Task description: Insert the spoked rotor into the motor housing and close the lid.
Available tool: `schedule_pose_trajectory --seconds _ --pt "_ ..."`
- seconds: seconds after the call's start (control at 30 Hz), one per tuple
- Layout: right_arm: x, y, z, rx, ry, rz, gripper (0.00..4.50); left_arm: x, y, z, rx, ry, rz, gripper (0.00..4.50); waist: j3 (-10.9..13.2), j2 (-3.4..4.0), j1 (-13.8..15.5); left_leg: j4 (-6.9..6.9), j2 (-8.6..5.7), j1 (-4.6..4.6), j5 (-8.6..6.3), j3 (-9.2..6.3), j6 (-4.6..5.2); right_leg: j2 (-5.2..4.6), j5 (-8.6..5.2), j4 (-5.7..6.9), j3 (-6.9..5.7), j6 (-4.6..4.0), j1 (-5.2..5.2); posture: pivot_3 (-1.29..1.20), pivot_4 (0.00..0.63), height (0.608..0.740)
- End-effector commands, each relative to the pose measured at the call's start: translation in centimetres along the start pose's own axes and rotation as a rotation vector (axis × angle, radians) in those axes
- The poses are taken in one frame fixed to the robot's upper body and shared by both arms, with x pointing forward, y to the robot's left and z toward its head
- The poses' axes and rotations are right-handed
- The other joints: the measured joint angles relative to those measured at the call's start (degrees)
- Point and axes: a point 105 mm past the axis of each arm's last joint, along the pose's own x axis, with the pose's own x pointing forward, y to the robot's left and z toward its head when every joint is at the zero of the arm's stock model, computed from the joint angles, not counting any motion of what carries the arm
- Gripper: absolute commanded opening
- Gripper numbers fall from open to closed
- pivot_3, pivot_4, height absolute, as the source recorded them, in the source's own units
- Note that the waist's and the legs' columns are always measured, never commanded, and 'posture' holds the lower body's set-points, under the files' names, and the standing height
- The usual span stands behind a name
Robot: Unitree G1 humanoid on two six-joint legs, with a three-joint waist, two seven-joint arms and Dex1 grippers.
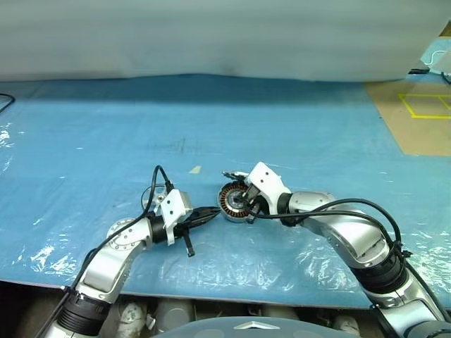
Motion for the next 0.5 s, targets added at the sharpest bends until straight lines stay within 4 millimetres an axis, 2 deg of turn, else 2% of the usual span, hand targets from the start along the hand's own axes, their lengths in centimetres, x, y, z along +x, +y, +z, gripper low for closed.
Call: schedule_pose_trajectory --seconds 0.03,0.3,0.5 --pt "-0.8 -0.2 0.1 -0.014 -0.019 -0.014 0.06 0.2 -0.2 1.1 0.032 -0.019 -0.012 0.00 0.00 0.01 0.03 0.01 0.00 0.02 0.00 0.00 0.00 0.00 -0.01 0.01 0.01 -0.01 0.01 0.00 0.150 0.740" --pt "-1.0 -0.4 -0.3 -0.019 -0.012 -0.017 0.06 0.1 -0.3 0.3 0.020 -0.002 -0.015 0.00 0.00 0.00 0.07 0.06 0.00 0.03 0.00 0.00 0.00 -0.01 -0.09 0.03 0.02 -0.15 0.05 0.00 0.150 0.740" --pt "-0.9 0.0 1.9 -0.027 -0.093 0.005 0.06 -0.1 -0.4 -0.3 0.013 0.013 -0.019 0.00 0.00 0.00 -0.01 0.08 0.01 0.05 0.00 0.00 0.00 0.00 -0.10 0.10 0.02 -0.18 0.02 0.00 0.150 0.740"
